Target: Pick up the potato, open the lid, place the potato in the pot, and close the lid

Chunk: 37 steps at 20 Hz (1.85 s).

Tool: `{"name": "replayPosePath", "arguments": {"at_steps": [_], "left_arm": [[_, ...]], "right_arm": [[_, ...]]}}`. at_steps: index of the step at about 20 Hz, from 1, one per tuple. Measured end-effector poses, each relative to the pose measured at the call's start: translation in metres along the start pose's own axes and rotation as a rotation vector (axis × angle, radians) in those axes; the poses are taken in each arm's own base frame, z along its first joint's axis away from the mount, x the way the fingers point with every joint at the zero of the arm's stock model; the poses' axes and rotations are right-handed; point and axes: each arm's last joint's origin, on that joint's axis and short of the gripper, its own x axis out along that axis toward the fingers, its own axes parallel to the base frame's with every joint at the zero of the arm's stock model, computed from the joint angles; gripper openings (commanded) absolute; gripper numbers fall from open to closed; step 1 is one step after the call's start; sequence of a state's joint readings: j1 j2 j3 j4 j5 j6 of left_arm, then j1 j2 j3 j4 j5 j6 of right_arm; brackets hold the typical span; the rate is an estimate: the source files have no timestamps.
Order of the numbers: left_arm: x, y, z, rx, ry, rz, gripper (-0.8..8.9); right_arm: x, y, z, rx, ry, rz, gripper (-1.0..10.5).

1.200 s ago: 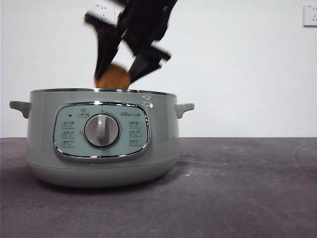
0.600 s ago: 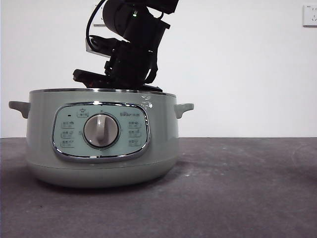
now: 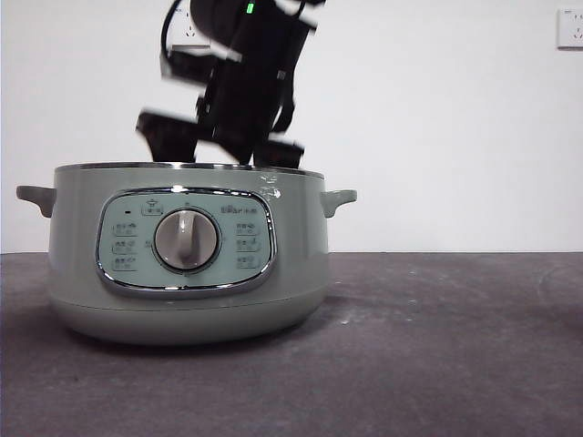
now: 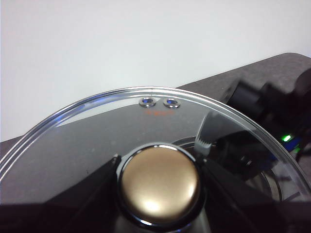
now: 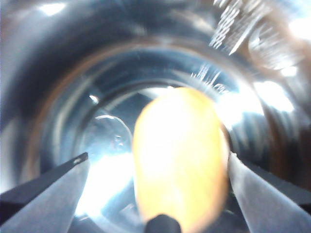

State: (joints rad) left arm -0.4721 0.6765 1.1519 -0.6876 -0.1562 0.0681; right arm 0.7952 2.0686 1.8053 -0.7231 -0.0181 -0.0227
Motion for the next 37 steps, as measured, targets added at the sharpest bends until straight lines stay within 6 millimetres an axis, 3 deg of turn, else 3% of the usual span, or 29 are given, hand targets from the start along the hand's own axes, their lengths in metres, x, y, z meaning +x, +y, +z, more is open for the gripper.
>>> {"name": "replayPosePath", "arguments": {"at_steps": [4,7,13,18,21,25,37], "left_arm": [[0.003,0.000,0.000,0.001,0.007,-0.001,-0.09],[0.019,-0.003,0.000,0.008,0.052,-0.005,-0.09],[0.083,-0.014,-0.004,0.024,0.158,-0.025,-0.09],[0.149,-0.029,-0.021,0.017,0.264,-0.135,-0.09],[0.183,-0.036,-0.035,0.010,0.318,-0.154,-0.09],[0.211,-0.045,-0.054,-0.029,0.391,-0.194,-0.08],[0.229,-0.057,-0.065,-0.070,0.418,-0.217,-0.09]], "right_arm": [[-0.079,-0.007,-0.002,0.013,-0.012,-0.084,4.7],[-0.136,-0.016,-0.013,0.039,-0.019,-0.102,4.7],[-0.236,-0.015,-0.041,0.073,-0.150,-0.121,4.7],[-0.294,-0.011,-0.066,0.121,-0.283,-0.124,4.7],[-0.313,-0.010,-0.078,0.147,-0.314,-0.160,4.7],[-0.328,-0.008,-0.089,0.158,-0.324,-0.161,4.7],[-0.327,-0.008,-0.094,0.172,-0.280,-0.163,4.7]]}}
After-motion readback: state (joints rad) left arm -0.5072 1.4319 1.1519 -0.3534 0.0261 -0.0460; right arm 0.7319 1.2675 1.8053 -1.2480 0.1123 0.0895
